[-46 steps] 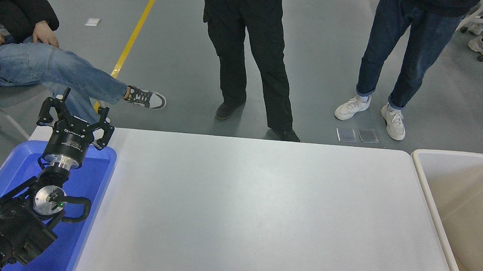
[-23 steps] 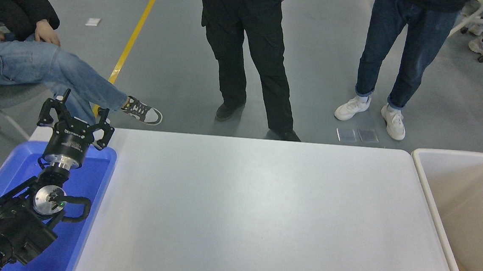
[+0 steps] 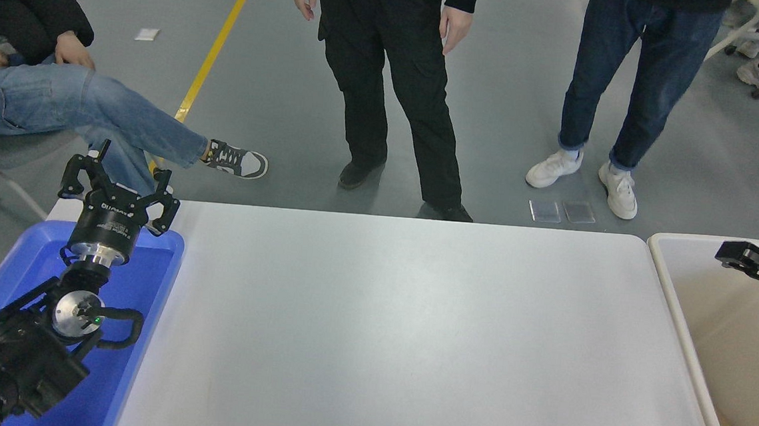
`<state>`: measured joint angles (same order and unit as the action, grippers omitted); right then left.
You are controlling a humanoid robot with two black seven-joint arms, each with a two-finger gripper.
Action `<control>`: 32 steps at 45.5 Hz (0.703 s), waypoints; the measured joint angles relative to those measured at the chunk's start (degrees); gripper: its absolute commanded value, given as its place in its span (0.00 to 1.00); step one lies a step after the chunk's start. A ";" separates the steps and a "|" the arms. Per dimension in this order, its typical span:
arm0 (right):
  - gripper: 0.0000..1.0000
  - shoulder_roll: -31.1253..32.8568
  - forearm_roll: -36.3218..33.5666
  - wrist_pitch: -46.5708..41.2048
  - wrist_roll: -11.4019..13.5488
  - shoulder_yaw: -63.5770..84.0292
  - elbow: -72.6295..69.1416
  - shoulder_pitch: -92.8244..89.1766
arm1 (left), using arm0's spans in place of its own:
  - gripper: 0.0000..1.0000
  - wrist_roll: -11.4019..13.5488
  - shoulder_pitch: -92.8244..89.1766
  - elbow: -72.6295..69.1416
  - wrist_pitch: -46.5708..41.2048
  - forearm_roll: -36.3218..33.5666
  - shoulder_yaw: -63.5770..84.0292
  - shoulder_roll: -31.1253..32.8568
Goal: Pick up paper ball place in dustbin
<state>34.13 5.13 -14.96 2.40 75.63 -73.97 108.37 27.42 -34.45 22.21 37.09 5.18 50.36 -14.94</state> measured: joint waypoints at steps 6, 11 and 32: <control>1.00 -3.34 -0.09 -12.96 -0.04 -0.59 -1.37 7.60 | 0.98 0.00 0.00 -0.01 -0.01 0.01 0.00 -0.01; 1.00 -5.94 -0.13 -19.78 -0.03 -2.21 -2.01 13.25 | 0.98 0.00 0.00 -0.02 -0.01 0.01 0.00 0.00; 1.00 -18.04 -1.04 -28.96 0.00 -9.21 -3.83 26.88 | 0.98 0.00 0.00 -0.02 -0.04 0.01 0.08 0.00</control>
<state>16.09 4.09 -43.93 2.40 66.43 -77.80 135.24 27.42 -34.45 22.19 37.05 5.19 50.44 -14.94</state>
